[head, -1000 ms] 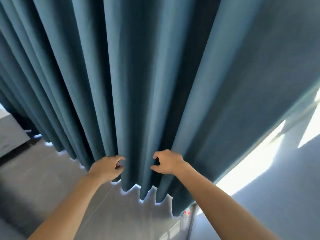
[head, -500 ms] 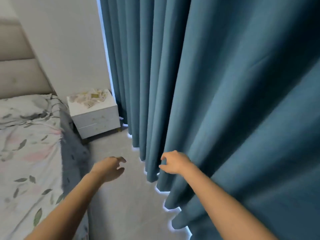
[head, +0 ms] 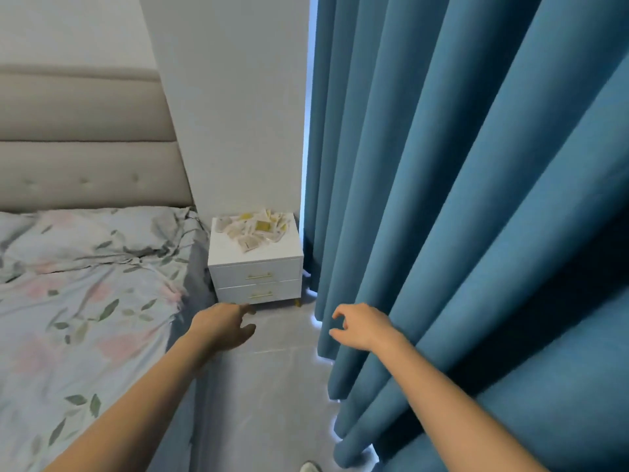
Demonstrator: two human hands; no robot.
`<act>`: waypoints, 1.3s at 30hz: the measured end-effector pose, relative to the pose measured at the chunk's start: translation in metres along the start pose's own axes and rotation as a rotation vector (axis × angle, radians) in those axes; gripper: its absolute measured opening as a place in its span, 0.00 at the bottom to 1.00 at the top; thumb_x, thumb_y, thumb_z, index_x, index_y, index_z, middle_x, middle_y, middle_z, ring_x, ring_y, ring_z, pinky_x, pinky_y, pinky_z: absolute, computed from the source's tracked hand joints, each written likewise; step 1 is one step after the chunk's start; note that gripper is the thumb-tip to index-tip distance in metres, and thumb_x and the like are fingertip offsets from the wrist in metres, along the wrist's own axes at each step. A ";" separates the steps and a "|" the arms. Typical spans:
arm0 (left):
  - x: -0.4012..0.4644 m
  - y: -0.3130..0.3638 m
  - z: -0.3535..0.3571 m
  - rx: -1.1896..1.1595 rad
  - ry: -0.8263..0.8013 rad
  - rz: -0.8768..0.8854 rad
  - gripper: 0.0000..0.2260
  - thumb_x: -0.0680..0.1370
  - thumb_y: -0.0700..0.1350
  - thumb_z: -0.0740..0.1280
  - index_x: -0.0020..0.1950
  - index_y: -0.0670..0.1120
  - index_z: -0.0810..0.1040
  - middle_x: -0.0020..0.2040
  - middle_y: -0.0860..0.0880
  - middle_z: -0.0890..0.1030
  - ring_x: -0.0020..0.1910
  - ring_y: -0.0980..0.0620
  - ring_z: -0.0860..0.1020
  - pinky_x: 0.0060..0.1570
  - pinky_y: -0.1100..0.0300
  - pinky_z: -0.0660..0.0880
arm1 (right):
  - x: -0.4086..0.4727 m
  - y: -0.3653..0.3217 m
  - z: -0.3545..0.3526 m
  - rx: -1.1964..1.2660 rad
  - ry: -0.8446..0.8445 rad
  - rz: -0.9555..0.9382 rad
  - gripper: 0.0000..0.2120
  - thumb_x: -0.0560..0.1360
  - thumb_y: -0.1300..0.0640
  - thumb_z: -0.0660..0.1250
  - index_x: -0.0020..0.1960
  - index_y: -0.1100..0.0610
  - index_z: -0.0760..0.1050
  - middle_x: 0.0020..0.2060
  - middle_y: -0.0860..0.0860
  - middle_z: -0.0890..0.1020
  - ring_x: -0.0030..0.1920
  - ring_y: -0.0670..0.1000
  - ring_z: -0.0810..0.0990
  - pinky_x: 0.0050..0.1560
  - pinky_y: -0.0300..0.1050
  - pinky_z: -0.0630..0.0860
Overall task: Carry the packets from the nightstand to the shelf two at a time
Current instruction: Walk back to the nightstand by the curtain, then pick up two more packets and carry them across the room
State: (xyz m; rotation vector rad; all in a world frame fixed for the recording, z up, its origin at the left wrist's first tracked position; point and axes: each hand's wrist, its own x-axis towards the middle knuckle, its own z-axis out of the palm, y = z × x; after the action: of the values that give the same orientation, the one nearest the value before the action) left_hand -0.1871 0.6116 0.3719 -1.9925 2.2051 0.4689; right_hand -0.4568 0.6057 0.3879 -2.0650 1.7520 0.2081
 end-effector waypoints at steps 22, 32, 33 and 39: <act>0.329 -0.180 -0.065 -0.193 -0.059 -0.283 0.20 0.79 0.54 0.59 0.71 0.51 0.69 0.61 0.52 0.80 0.61 0.49 0.76 0.57 0.55 0.73 | 0.472 -0.091 -0.098 0.038 -0.192 -0.133 0.18 0.75 0.48 0.64 0.63 0.50 0.74 0.56 0.50 0.81 0.54 0.52 0.79 0.53 0.47 0.78; 0.495 -0.230 -0.065 -0.309 -0.155 -0.230 0.18 0.79 0.53 0.60 0.69 0.54 0.70 0.62 0.53 0.78 0.62 0.50 0.75 0.57 0.54 0.75 | 0.641 -0.110 -0.099 0.066 -0.261 -0.038 0.16 0.74 0.45 0.64 0.60 0.47 0.74 0.49 0.46 0.84 0.51 0.51 0.80 0.53 0.50 0.79; 0.512 -0.233 -0.062 -0.323 -0.163 -0.228 0.19 0.79 0.53 0.60 0.69 0.53 0.69 0.62 0.52 0.78 0.62 0.50 0.75 0.57 0.54 0.75 | 0.660 -0.110 -0.097 0.063 -0.276 -0.030 0.16 0.74 0.46 0.64 0.60 0.46 0.74 0.49 0.46 0.83 0.52 0.51 0.80 0.53 0.51 0.78; 0.598 -0.246 -0.030 -0.562 -0.129 -0.315 0.16 0.80 0.49 0.60 0.68 0.51 0.71 0.61 0.50 0.78 0.57 0.50 0.77 0.56 0.55 0.74 | 0.773 -0.111 -0.061 0.297 -0.395 -0.005 0.16 0.75 0.52 0.68 0.62 0.54 0.77 0.55 0.50 0.83 0.54 0.50 0.79 0.50 0.40 0.73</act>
State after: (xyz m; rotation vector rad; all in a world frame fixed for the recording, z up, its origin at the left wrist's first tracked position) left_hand -0.0116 0.0172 0.1848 -2.4228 1.7616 1.2342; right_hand -0.2091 -0.1066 0.1754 -1.6820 1.4401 0.3095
